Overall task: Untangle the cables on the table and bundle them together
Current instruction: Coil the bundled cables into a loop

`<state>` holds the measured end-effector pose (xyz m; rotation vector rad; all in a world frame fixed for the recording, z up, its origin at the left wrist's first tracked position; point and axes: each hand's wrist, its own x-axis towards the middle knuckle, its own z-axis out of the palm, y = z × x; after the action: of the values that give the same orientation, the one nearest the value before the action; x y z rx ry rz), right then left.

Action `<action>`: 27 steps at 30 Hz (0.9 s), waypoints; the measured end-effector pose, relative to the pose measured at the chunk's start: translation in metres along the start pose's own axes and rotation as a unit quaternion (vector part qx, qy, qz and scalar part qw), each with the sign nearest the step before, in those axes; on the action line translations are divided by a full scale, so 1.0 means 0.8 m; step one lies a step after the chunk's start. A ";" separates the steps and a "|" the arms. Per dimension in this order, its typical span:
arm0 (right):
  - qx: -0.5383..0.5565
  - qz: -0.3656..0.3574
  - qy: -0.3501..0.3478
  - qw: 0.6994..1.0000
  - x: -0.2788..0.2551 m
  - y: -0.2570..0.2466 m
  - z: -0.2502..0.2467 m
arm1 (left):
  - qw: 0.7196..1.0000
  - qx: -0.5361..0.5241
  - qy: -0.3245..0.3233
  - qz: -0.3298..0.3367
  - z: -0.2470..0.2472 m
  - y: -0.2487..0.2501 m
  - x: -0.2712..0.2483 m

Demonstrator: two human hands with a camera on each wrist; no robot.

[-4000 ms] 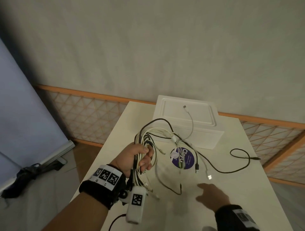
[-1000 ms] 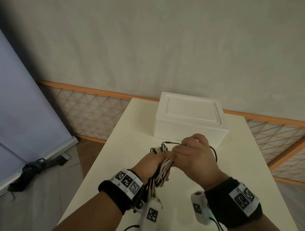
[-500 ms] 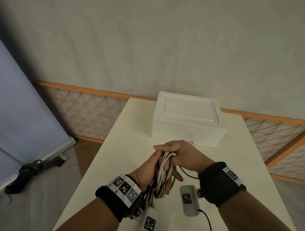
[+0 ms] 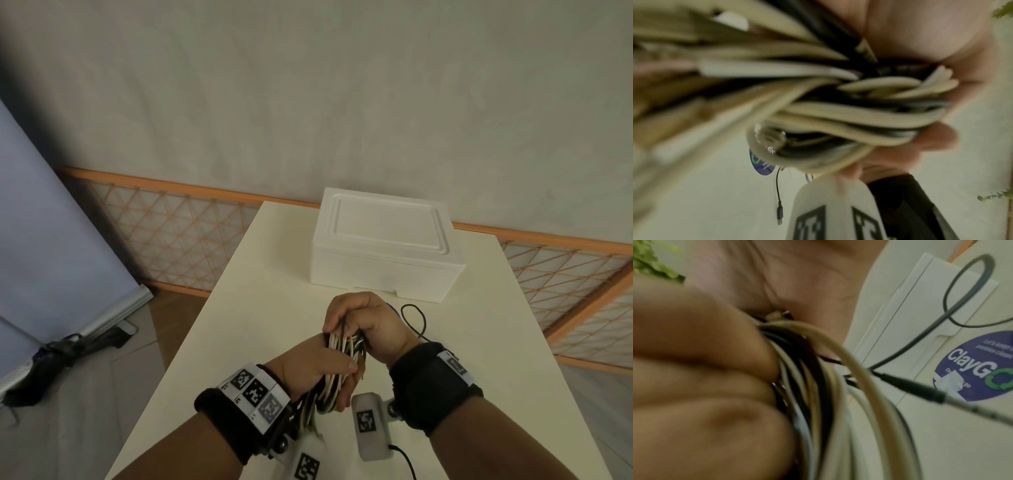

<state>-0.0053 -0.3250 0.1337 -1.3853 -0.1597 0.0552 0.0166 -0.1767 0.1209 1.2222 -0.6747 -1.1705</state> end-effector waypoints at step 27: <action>-0.531 0.145 0.089 0.830 -0.069 0.069 -0.053 | 0.961 -0.219 -0.128 0.108 -0.076 0.023 -0.011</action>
<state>-0.0504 -0.3634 0.0675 -2.5189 0.2282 0.0969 0.0740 -0.1488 0.1235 0.6153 -0.6754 -1.2225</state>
